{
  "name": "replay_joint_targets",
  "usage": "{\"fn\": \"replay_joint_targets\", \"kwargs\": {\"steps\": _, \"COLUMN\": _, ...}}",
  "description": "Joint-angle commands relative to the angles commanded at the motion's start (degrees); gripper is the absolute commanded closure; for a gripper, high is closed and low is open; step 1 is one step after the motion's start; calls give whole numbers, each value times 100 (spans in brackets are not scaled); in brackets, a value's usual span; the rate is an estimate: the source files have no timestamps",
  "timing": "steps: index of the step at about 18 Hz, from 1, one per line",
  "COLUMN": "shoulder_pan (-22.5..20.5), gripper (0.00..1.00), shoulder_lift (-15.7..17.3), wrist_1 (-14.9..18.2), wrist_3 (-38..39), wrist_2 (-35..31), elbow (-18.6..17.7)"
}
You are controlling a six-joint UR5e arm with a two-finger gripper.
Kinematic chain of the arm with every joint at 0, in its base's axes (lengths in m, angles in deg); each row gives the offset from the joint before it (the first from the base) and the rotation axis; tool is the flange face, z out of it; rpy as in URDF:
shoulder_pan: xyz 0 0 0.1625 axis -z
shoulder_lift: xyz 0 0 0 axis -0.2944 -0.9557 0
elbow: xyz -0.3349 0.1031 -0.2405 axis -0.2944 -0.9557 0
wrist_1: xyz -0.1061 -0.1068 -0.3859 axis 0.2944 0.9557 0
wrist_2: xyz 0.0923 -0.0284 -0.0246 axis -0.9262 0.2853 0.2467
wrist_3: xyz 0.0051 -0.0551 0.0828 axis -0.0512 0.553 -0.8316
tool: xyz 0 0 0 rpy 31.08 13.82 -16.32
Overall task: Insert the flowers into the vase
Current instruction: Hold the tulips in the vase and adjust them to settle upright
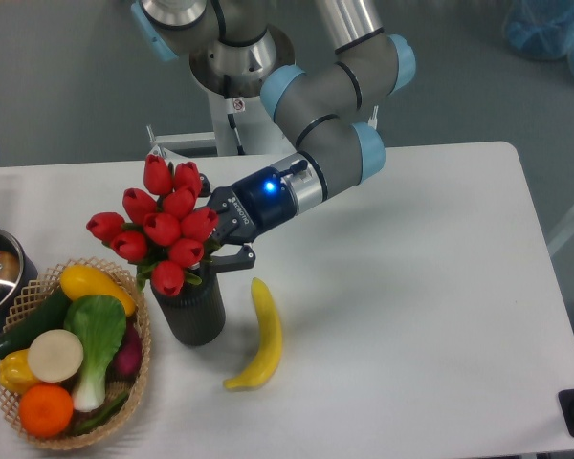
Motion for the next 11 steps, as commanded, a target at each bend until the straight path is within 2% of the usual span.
{"fn": "replay_joint_targets", "kwargs": {"steps": 11, "shoulder_pan": 0, "gripper": 54, "shoulder_lift": -62, "wrist_1": -26, "wrist_3": -220, "wrist_2": -193, "elbow": -105}}
